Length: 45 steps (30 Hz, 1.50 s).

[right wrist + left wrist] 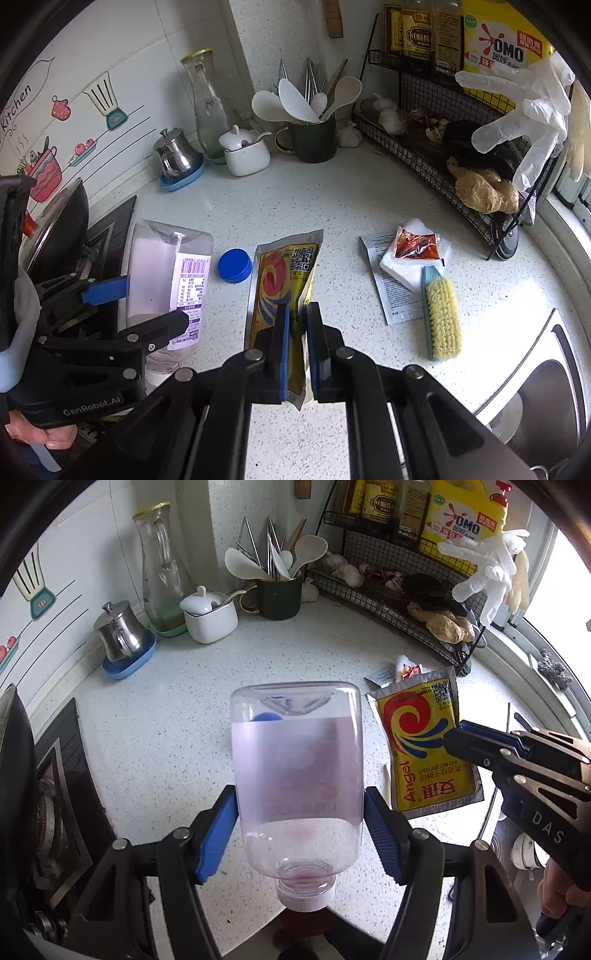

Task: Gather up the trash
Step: 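Grasp the yellow Angel yeast packet with the right gripper while the left gripper holds the bottle, then carry the bottle and yeast packet down toward the red bucket with both grippers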

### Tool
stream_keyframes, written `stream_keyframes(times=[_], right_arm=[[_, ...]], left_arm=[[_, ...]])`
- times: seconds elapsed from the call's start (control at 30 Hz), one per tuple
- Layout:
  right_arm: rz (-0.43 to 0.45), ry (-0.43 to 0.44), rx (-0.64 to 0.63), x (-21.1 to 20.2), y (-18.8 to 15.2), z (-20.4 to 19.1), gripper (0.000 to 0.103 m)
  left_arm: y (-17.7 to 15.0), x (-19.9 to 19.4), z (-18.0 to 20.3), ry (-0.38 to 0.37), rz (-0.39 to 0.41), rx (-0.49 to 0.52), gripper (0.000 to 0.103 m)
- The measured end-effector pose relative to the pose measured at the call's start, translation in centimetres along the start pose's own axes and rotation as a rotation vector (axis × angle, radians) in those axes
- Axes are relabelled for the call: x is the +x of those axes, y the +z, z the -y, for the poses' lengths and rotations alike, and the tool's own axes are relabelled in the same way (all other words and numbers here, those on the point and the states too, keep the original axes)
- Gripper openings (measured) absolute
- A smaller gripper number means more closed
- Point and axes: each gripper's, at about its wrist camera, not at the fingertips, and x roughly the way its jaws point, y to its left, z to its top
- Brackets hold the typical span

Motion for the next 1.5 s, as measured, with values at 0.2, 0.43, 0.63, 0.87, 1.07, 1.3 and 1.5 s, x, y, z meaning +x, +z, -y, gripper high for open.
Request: stream_keyframes(times=[0.2,0.43,0.63,0.87,1.07,1.3,1.5], right_arm=[[0.016,-0.006,0.003,-2.1,-2.9,-2.1,0.008],[0.017,-0.02,-0.002,-4.9,-7.1,-5.6,0.008],[0.003,-0.04,-0.01,-5.9,-10.8,-8.8,0.008],[-0.025,-0.053,-0.006,-6.5,-15.5,-12.2,0.008],[-0.101,-0.068,-0.003,-4.7,-19.5,-13.4,0.007],[-0.182,-0.095,-0.001,-0.4,-24.1,-13.1,0.007],[-0.211,-0.128,0.026,5.6,-28.3,-11.2,0.007]], left_arm=[[-3.7,-2.8,-0.4,-0.016,0.017,0.004,0.066],[-9.1,-5.8,-2.0,-0.03,0.023,0.01,0.066],[-14.5,-7.6,-3.6,-0.027,0.006,0.027,0.066],[-21.2,-7.7,-5.1,-0.066,-0.062,-0.001,0.066],[-26.0,-5.9,-6.0,-0.067,-0.147,-0.02,0.066],[-30.5,-0.5,-6.0,-0.062,-0.209,-0.005,0.066],[-34.1,7.9,-5.8,-0.111,-0.272,-0.022,0.066]])
